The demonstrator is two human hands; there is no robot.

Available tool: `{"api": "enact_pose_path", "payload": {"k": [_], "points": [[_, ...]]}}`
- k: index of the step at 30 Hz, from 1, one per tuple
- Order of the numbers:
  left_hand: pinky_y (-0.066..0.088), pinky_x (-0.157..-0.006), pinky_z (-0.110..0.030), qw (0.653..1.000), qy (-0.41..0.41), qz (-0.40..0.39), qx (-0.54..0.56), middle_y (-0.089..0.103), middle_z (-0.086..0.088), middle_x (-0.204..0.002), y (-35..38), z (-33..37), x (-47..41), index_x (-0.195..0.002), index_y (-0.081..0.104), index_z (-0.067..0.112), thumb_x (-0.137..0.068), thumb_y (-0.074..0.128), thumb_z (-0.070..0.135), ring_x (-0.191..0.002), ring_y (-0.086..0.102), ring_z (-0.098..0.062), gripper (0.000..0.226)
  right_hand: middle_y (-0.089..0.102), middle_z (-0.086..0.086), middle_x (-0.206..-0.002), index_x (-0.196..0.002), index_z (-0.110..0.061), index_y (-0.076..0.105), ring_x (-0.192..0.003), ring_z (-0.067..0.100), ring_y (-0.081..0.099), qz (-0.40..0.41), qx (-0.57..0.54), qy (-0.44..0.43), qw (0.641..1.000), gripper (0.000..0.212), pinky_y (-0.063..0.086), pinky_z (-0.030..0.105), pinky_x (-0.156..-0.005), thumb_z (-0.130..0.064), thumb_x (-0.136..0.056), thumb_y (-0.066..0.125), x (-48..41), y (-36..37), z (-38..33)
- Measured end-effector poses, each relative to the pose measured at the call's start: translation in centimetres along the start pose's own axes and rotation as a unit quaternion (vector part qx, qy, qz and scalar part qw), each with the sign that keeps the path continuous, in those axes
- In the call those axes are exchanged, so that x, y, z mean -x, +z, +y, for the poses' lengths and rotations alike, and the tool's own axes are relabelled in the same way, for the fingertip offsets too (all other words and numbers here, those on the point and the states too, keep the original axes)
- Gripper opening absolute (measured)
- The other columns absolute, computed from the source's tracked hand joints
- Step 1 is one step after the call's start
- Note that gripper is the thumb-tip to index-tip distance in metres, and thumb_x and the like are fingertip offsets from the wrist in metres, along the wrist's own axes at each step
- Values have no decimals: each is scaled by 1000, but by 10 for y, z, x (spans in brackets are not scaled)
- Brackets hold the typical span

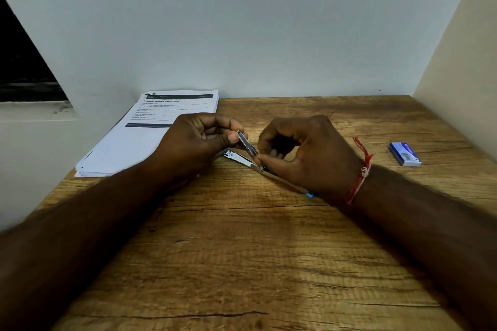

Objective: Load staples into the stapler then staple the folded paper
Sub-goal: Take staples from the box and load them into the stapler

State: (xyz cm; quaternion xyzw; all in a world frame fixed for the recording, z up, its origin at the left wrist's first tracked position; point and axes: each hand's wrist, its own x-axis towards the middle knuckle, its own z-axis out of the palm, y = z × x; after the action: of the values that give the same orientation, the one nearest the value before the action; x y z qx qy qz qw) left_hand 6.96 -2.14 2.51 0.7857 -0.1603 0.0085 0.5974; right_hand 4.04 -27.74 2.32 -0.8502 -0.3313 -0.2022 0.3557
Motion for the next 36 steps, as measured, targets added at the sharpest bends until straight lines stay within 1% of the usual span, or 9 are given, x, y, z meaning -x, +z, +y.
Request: {"api": "enact_pose_path", "payload": {"k": [2, 7, 12, 17, 22, 28, 31, 34, 36], "points": [[46, -47, -2, 1000, -1, 9, -18, 79, -22, -105, 3, 5, 3, -122, 74, -11, -104, 72, -5, -45, 67, 5, 20, 82, -10, -86, -97, -21, 87, -75, 10, 78, -18, 18, 9, 1000, 12, 67, 35, -69, -18, -88, 94, 0, -6, 2], [44, -40, -16, 996, 11, 26, -87, 81, 3, -83, -2, 0, -3, -115, 82, 9, -104, 79, 10, -39, 59, 3, 12, 83, -11, -87, -91, -28, 90, -77, 8, 80, -75, 26, 62, 995, 9, 70, 41, -72, -25, -85, 97, 0, -20, 7], [44, -67, -2, 976, 34, 5, -216, 83, 9, -92, -2, 1, -6, -101, 84, 33, -99, 86, 18, -75, 68, 14, 16, 82, -12, -82, -89, -33, 86, -74, 5, 78, -86, 62, 116, 988, 21, 69, 44, -71, -40, -77, 102, 0, -23, 5], [40, -69, 3, 969, 40, -12, -244, 78, 18, -91, 0, 2, -4, -104, 85, 26, -100, 85, 19, -83, 65, 21, 8, 80, -18, -84, -94, -36, 86, -81, -3, 75, -89, 93, 143, 981, 14, 67, 33, -73, -34, -84, 97, -1, -24, 6], [57, -96, -10, 976, 43, -17, -215, 83, 14, -113, -3, -1, -5, -122, 79, 31, -90, 96, 26, -108, 76, 5, 37, 80, -16, -78, -89, -32, 87, -73, 1, 75, -50, 66, 172, 982, 10, 56, 20, -61, -31, -85, 97, 1, -17, 8], [57, -108, -23, 978, 55, 11, -199, 78, 18, -129, -5, -5, -7, -147, 68, 34, -83, 100, 33, -120, 74, 4, 72, 81, -14, -79, -87, -29, 89, -75, 7, 77, 62, 16, 173, 983, 11, 67, 36, -68, -32, -82, 99, 0, -1, 5], [63, -103, -25, 991, 32, 41, -124, 81, 10, -126, -3, -4, -8, -148, 67, 29, -88, 97, 22, -112, 81, -7, 68, 82, -14, -80, -86, -27, 89, -76, 6, 78, 85, -1, 169, 982, 10, 67, 33, -69, -30, -83, 98, 1, 1, 5], [65, -80, -19, 997, 5, 44, -66, 86, 3, -110, 1, -3, -6, -137, 74, 25, -92, 93, 13, -103, 84, -26, 50, 82, -17, -79, -81, -29, 89, -76, 2, 77, 36, 25, 209, 977, 11, 65, 29, -69, -32, -81, 100, 2, 5, 9], [70, -91, -34, 997, -1, 31, -70, 88, 4, -109, 2, -6, -5, -128, 78, 27, -93, 92, 13, -104, 84, -31, 41, 82, -18, -79, -81, -30, 90, -76, 0, 76, 22, 35, 216, 976, 10, 64, 26, -69, -32, -81, 100, 1, 6, 11]]}}
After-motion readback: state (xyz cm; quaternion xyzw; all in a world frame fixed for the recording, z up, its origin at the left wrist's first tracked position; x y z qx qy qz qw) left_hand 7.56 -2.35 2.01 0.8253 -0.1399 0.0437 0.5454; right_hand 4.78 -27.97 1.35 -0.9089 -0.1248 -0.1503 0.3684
